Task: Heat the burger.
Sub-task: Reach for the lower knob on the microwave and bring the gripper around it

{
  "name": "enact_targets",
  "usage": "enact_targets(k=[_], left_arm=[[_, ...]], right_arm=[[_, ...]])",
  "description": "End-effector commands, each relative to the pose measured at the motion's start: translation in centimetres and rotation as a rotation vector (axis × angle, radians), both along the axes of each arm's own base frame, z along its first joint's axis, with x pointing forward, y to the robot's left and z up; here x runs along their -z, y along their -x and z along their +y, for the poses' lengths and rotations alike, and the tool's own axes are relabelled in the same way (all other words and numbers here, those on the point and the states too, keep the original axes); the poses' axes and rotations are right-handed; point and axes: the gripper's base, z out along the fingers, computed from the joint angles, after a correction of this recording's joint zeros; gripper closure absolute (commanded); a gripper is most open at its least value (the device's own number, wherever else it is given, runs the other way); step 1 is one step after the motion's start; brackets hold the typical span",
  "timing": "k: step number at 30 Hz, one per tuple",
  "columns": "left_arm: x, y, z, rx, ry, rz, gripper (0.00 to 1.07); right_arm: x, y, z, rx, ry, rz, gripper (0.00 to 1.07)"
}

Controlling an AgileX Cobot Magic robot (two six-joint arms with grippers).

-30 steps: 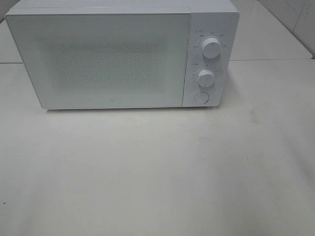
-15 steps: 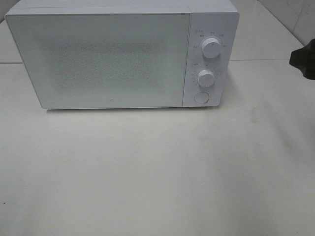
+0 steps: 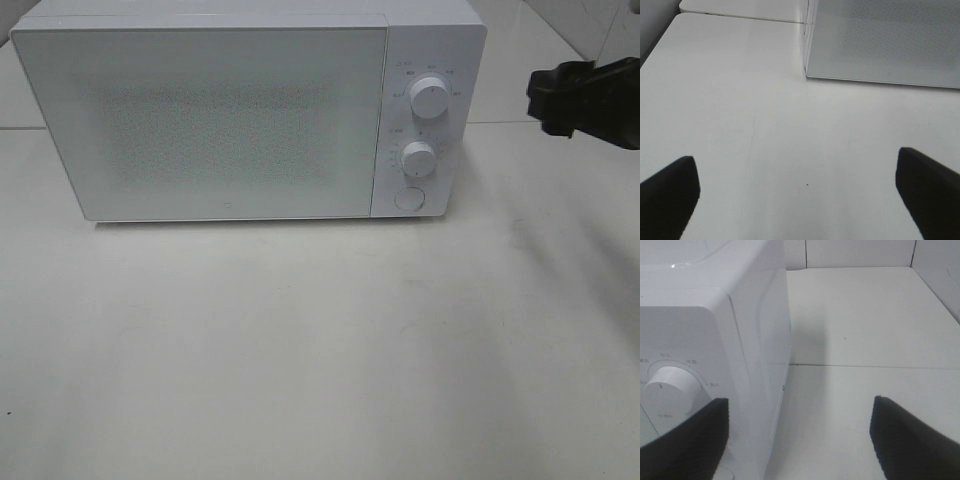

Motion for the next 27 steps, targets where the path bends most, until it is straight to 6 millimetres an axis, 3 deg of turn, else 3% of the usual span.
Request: enact_targets(k=[1,15,27], left_arm=[[0.0,0.3,-0.1,0.006,0.005,-0.033,0.04],[0.0,0.3,-0.1,0.005,0.004,-0.033,0.04],[0.0,0.3,-0.1,0.005,0.004,-0.033,0.04]], right_arm=[[0.3,-0.6,1.4,0.008,0.036,-0.065,0.31],[3.4,0.0,7.1,0.071,0.073,-0.123,0.31],[6.7,1.3,10.3,0.088,0.112,-0.13,0.31]])
